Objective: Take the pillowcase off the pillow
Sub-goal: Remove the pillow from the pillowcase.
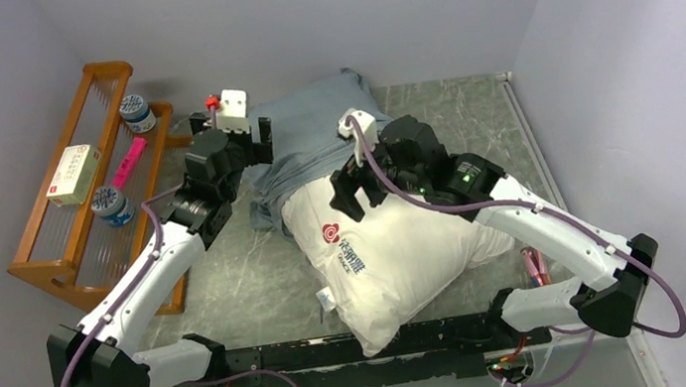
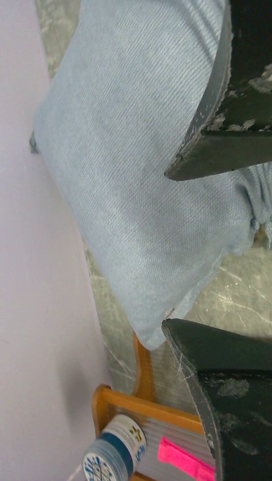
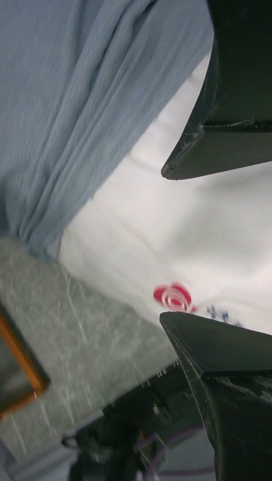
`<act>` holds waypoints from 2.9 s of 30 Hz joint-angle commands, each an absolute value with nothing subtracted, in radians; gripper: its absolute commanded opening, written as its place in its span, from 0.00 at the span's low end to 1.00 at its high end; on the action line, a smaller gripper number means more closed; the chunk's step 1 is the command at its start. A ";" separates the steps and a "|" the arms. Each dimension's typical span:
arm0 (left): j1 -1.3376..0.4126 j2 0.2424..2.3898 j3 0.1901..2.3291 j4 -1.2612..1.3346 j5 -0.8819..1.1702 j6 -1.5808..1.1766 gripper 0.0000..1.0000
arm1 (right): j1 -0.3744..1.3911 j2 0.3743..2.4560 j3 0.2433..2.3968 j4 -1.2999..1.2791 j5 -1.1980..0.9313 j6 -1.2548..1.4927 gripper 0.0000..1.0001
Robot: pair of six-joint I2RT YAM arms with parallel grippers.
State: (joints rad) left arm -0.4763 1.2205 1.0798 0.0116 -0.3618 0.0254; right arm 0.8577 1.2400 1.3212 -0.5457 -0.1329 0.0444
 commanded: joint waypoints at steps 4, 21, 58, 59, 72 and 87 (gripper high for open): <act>-0.496 1.138 1.052 0.079 -0.186 0.069 0.96 | 0.659 1.184 1.288 -0.529 -0.025 0.075 1.00; -0.576 1.113 1.034 0.094 -0.050 0.132 0.96 | 0.079 1.120 0.962 -0.277 -0.334 0.502 1.00; -0.626 1.194 1.098 0.043 0.185 0.103 0.96 | 0.257 1.201 0.913 -0.084 -0.894 0.474 0.10; -0.627 1.198 1.107 0.036 0.192 0.104 0.96 | 0.268 1.201 0.933 -0.108 -0.886 0.455 0.02; -0.635 1.330 1.364 -0.217 0.248 0.120 0.96 | 0.385 1.222 1.130 -0.319 -0.783 0.245 0.00; -0.635 1.468 1.577 -0.482 0.412 0.282 0.96 | 0.494 1.214 1.244 -0.424 -0.692 0.164 0.00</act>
